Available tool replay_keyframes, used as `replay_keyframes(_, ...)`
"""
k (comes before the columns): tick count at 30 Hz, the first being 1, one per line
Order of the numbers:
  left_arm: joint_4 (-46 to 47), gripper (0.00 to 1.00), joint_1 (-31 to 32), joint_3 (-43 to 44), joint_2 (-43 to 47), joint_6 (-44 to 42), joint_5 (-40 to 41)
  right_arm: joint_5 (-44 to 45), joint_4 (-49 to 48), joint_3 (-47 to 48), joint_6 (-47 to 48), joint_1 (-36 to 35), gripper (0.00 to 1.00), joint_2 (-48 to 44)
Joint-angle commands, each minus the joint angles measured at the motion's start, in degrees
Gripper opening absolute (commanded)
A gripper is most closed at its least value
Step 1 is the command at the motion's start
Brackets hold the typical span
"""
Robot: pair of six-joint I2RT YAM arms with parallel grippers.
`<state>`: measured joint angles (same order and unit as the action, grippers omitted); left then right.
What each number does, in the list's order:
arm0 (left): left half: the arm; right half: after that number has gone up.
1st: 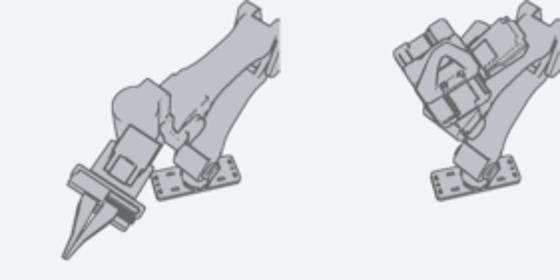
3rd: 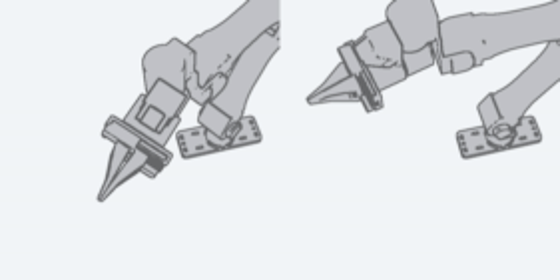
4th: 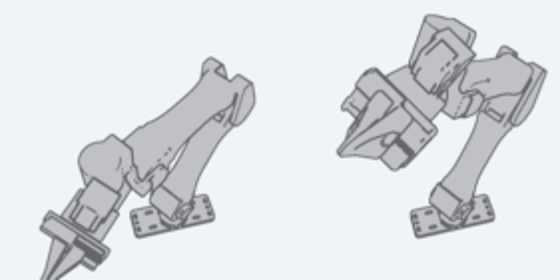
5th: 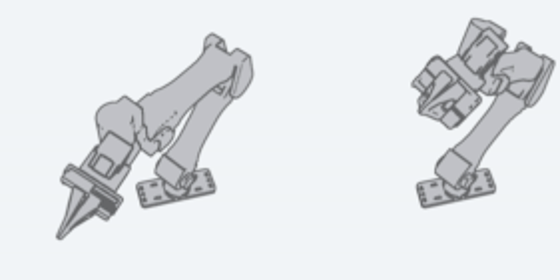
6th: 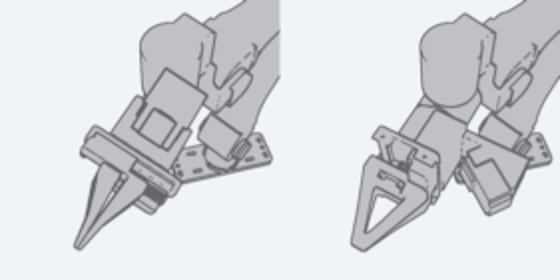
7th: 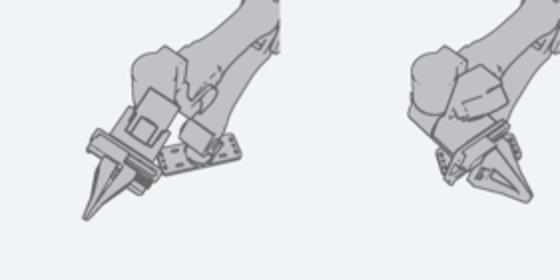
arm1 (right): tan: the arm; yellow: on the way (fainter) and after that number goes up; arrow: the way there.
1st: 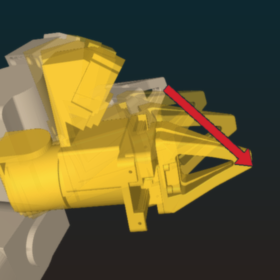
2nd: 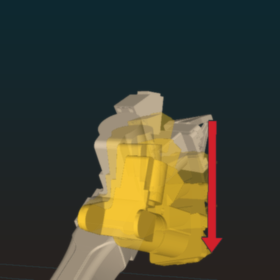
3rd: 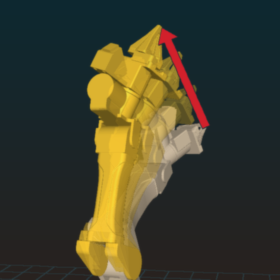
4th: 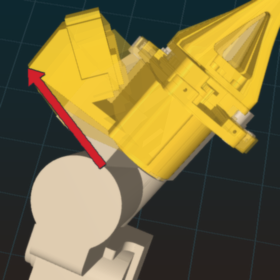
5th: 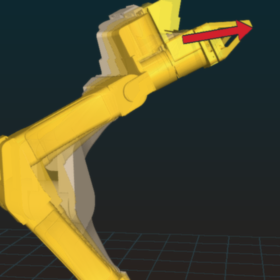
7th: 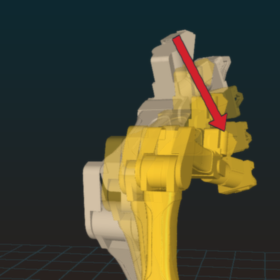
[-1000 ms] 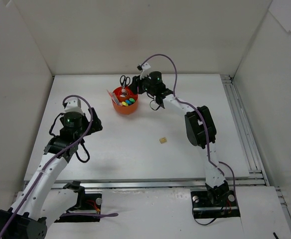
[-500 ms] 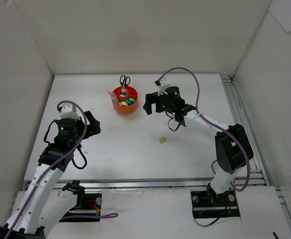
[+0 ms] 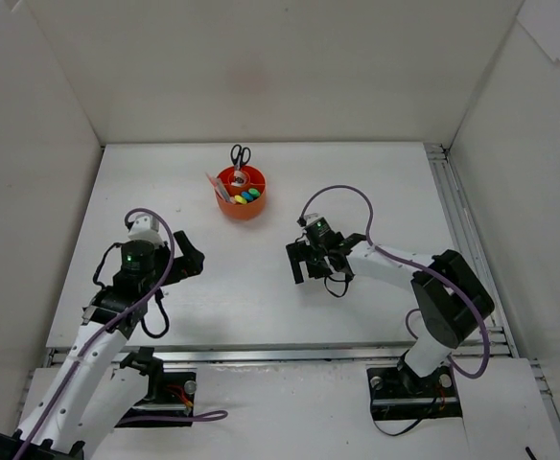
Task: Sort the stationery into containers
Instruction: Pick up the stationery from the center of the board.
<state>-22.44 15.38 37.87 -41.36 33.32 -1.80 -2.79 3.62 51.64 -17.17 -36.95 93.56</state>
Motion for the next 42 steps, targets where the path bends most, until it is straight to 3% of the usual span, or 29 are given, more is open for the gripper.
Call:
replay_keyframes(1, 2.9, 0.99, 0.3, 0.1, 2.1, 1.1, -0.9, 4.8, 1.0, 0.0, -3.6, -0.1, 0.84, -1.4)
replay_keyframes(4, 2.5, 1.00, 0.3, 0.2, 3.0, 1.0, -0.4, 7.4, 1.0, -0.4, -4.5, -0.4, 0.65, -0.3)
replay_keyframes(8, 2.1, 1.00, 0.3, 0.5, 2.8, 1.0, -0.1, 9.8, 1.0, 1.3, -3.9, -0.5, 0.64, 2.7)
replay_keyframes(12, 1.6, 1.00, 0.3, 1.1, 2.2, 1.0, 0.1, 10.1, 1.0, 1.9, -3.9, -0.7, 0.50, 4.2)
replay_keyframes(17, 2.2, 1.00, 0.3, 1.3, 1.7, 0.7, 0.2, 11.7, 0.9, 2.8, -1.6, -0.8, 0.44, 4.6)
replay_keyframes(21, 2.5, 0.99, 0.3, 1.9, 0.8, 0.5, 0.3, 11.1, 0.9, 4.9, -0.2, -0.8, 0.22, 6.2)
replay_keyframes(24, 2.7, 1.00, 0.3, 2.1, 0.1, 0.2, 0.6, 9.7, 0.3, 6.3, 1.2, -1.2, 0.16, 6.4)
replay_keyframes(28, 3.9, 1.00, 0.3, 2.1, -0.8, -0.1, 0.3, 9.7, 0.3, 12.2, 3.3, -1.2, 0.14, 5.7)
replay_keyframes(32, 4.2, 0.99, 0.3, 3.5, -2.7, -0.8, 0.4, 6.1, -5.3, 20.1, 12.5, -1.3, 0.14, 7.6)
replay_keyframes(37, 2.3, 1.00, 0.3, 5.0, -3.8, -1.9, 3.5, -6.9, -17.2, 26.9, 31.5, 1.5, 0.14, 10.3)
replay_keyframes(42, 1.8, 0.99, 0.3, 6.9, -6.1, -2.1, 6.3, -19.3, -14.5, 39.9, 44.1, 4.4, 0.15, 18.0)
